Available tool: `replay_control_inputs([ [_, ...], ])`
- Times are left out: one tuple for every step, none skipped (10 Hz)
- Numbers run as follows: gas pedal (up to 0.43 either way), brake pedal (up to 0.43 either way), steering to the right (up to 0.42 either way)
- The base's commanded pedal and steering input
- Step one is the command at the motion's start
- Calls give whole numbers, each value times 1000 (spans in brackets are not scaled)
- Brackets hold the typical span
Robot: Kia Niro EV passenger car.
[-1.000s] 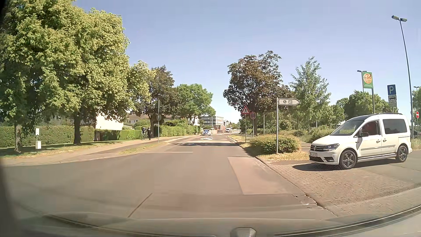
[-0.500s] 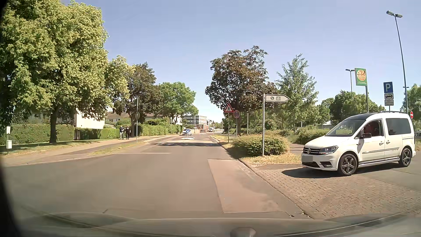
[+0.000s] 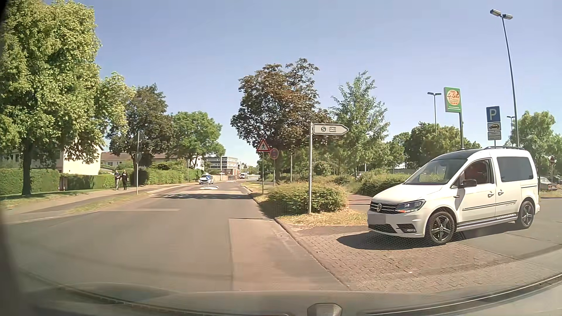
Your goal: Follow the waypoints while adhering to traffic rules and regulations
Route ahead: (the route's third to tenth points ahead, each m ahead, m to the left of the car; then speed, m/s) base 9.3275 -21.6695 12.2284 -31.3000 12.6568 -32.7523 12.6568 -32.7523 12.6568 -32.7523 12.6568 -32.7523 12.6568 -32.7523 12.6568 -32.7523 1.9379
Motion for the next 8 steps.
replay_control_inputs([
  [0, 73, 615],
  [0, 37, 684],
  [0, 30, 765],
  [0, 30, 826],
  [0, 30, 899],
  [0, 30, 944],
  [0, 37, 964],
  [0, 104, 967],
])
